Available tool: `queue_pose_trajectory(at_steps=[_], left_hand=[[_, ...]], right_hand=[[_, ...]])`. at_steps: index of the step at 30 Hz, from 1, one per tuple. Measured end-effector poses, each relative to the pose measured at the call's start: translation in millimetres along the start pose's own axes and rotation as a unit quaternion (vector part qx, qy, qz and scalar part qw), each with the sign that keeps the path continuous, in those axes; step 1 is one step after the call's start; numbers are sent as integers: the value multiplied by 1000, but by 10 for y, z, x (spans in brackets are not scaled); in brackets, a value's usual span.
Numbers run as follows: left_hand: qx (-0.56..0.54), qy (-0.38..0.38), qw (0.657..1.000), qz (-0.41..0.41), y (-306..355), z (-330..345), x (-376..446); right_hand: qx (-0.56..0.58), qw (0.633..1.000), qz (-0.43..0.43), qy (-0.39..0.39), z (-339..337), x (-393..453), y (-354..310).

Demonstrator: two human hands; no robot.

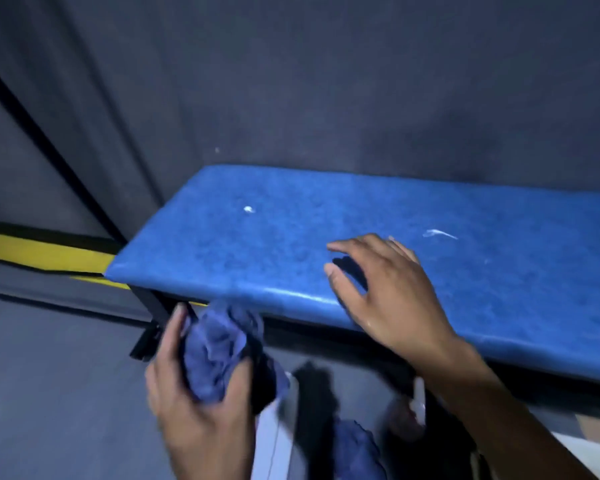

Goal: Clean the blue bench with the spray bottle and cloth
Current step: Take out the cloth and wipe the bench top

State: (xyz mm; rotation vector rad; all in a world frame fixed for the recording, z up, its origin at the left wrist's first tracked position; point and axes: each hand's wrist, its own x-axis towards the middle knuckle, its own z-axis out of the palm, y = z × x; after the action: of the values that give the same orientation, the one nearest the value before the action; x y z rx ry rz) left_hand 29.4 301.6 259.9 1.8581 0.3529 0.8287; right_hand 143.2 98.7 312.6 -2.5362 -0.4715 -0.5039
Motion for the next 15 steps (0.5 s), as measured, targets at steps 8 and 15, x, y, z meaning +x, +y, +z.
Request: queue_pose_trajectory(at_steps=[8,15], left_hand=[[195,-33,976,92,140,483,1789],[356,-177,917,38,-212,1202,2607]], right_hand=[[-165,978,21,-124,287,37,155],[-169,975,-19,-142,178,48,371]])
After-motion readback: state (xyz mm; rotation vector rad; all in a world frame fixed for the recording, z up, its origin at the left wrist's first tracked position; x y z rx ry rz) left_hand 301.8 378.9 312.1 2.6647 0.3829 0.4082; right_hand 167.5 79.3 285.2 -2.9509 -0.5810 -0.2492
